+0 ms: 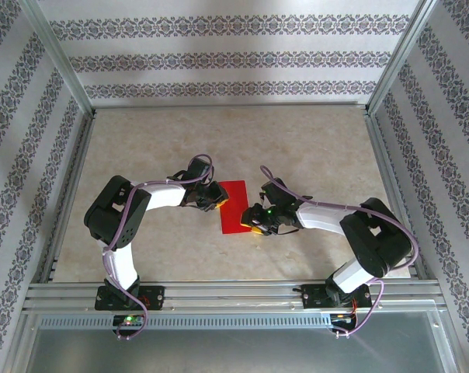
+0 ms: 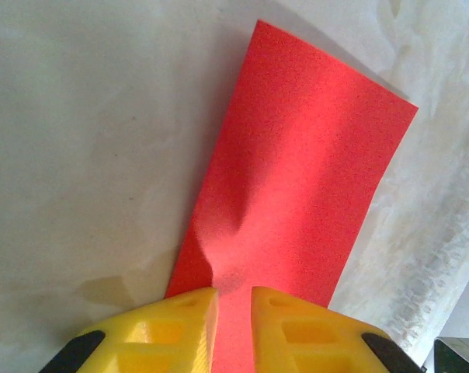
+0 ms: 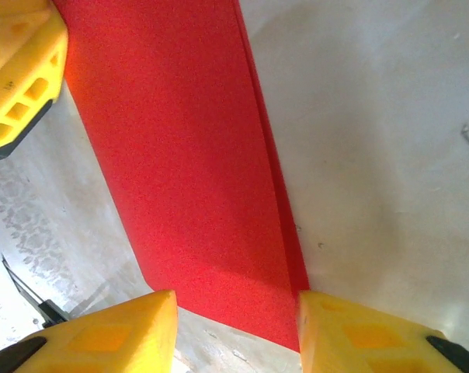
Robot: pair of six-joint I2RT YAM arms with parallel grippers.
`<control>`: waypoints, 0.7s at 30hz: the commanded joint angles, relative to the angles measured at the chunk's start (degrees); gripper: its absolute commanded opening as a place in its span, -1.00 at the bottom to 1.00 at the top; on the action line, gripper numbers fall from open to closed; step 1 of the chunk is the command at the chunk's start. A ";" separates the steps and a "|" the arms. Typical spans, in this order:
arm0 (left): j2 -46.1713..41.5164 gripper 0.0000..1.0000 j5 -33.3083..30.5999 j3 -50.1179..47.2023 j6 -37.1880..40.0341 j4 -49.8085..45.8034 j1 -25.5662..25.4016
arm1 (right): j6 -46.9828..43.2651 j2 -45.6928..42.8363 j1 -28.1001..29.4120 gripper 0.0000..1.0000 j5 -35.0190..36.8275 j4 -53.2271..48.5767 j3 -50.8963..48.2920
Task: Fold a paper plane with a square sheet of paper (pick it up from the middle)
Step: Fold the triangle a second time at the center of the table.
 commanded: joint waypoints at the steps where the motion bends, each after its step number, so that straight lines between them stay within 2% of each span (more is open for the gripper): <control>1: 2.52 -0.59 -2.17 -2.02 -0.64 -3.53 -0.69 | 0.77 0.74 0.77 -0.12 -1.17 1.42 0.86; 4: 2.61 -0.59 -2.18 -2.03 -0.69 -3.48 -0.67 | 1.01 1.08 0.77 -0.15 -1.21 2.18 0.79; 15: 1.39 -0.59 -1.57 -1.67 -0.45 -3.03 -0.68 | 2.95 -0.56 -0.66 -0.49 -0.54 3.83 -1.28; 21: -1.98 -0.53 0.21 -0.87 4.02 1.07 -0.41 | 4.01 -1.42 -1.16 -0.90 0.41 1.73 -1.71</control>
